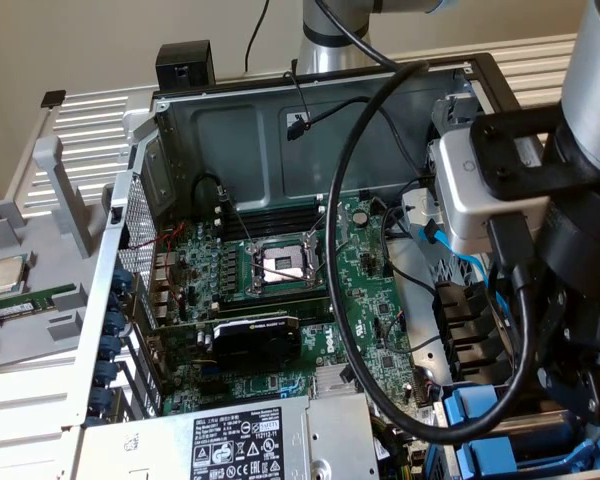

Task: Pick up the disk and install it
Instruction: 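Insert the first disk wire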

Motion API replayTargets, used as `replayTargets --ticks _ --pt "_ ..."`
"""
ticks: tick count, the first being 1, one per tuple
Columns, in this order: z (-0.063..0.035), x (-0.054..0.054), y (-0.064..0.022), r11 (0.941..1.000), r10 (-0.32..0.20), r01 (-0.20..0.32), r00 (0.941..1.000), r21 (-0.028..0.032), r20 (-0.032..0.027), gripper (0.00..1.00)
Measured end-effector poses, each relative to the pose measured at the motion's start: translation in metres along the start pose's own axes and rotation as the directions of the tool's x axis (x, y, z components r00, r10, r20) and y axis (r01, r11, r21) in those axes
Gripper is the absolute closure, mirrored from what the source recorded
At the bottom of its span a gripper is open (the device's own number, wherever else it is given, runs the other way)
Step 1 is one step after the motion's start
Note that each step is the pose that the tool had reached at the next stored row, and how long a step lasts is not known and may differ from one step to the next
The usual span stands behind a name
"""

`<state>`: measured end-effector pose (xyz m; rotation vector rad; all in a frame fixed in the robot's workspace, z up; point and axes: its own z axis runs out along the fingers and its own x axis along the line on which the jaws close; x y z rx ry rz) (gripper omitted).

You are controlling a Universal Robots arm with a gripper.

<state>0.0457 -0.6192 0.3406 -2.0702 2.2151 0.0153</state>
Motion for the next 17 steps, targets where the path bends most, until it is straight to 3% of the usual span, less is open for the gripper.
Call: replayTargets --ticks 17 --pt "0.0013 0.0001 -0.0001 1.0 -0.001 0.001 1.0 0.0092 0.0007 0.84"
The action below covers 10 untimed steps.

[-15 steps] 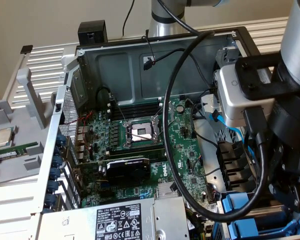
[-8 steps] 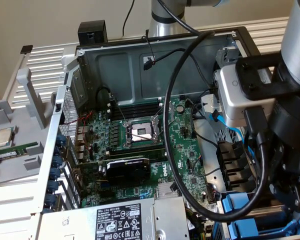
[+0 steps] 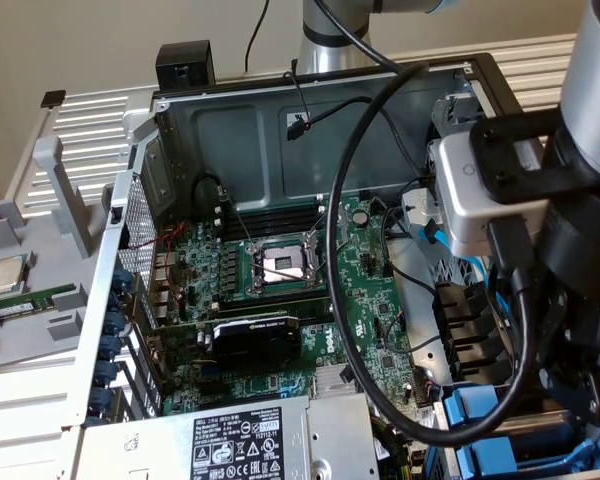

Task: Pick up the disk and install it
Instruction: 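Insert the first disk wire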

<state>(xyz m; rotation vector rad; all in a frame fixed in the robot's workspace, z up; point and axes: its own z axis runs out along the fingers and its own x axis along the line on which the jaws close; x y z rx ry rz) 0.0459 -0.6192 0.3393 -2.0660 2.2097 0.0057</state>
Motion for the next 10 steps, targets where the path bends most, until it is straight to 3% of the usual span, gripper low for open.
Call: replayTargets --ticks 10 --pt "0.0014 0.0002 0.0013 1.0 -0.001 0.001 1.0 0.0073 0.0004 0.84"
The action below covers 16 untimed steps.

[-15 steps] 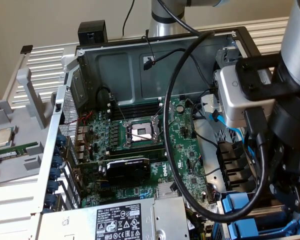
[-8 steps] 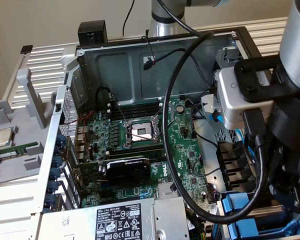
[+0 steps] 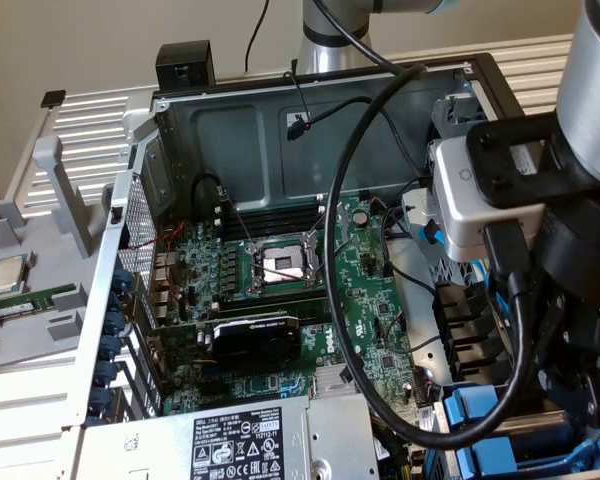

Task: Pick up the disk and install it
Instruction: 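Insert the first disk wire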

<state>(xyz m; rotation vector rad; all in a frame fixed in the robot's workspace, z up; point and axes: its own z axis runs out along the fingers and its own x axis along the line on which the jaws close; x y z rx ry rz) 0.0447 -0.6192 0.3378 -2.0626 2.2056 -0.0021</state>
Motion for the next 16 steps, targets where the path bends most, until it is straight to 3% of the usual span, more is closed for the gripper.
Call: replayTargets --ticks 16 --pt "0.0027 0.0002 0.0003 1.0 0.0 0.0 1.0 0.0045 0.0003 0.84"
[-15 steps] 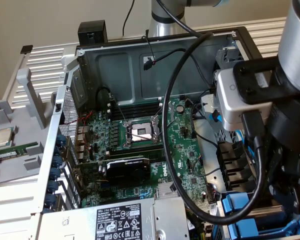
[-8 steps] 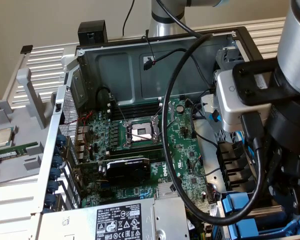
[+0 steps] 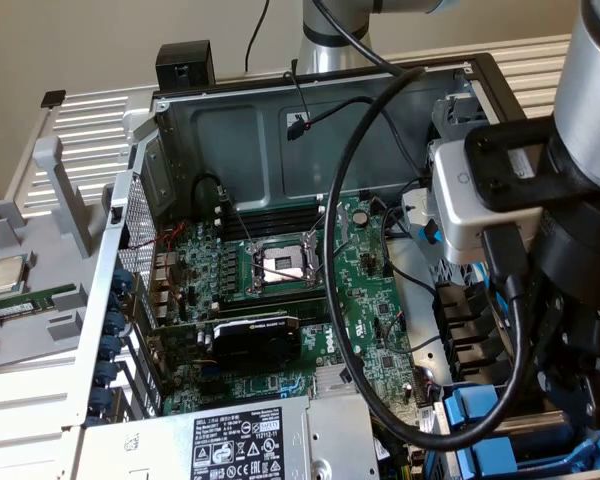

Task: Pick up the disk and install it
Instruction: 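Insert the first disk wire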

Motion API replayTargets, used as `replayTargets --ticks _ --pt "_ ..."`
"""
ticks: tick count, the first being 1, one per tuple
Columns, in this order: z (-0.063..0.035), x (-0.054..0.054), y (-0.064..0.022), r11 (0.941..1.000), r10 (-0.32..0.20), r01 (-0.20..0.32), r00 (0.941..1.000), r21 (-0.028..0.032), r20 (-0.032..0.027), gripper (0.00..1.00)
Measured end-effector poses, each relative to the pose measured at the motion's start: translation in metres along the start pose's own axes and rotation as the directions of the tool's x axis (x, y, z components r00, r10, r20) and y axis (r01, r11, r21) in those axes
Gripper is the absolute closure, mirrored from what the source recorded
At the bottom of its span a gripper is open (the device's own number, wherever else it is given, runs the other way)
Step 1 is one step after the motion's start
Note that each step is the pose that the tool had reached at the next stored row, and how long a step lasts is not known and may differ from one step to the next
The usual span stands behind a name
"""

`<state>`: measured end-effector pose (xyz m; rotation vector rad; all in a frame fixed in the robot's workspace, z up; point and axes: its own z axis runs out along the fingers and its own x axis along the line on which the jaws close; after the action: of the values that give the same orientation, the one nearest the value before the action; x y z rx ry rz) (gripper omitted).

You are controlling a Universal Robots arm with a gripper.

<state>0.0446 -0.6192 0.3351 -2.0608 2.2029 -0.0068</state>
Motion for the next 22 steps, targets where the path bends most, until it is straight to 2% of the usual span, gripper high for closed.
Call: replayTargets --ticks 13,14,15,16,17,18,22 --pt "0.0 0.0 0.0 1.0 0.0 0.0 1.0 0.0008 0.0004 0.84" --pt "0.0 -0.0001 -0.0006 1.0 -0.001 0.001 1.0 0.0019 0.002 0.84" --pt "-0.0007 -0.0001 -0.0006 1.0 -0.001 0.001 1.0 0.0012 0.0023 0.82" --pt "-0.0024 -0.0003 -0.0006 1.0 -0.001 0.001 1.0 0.0007 0.0009 0.76" --pt "-0.0037 -0.0003 -0.0004 1.0 0.0 0.0 1.0 0.0008 0.0003 0.76" --pt "-0.0046 -0.0004 -0.0004 1.0 0.0 0.0 1.0 0.0008 0.0007 0.69" --pt "-0.0088 -0.0008 -0.0008 1.0 0.0 0.0 1.0 0.0007 0.0001 0.69"
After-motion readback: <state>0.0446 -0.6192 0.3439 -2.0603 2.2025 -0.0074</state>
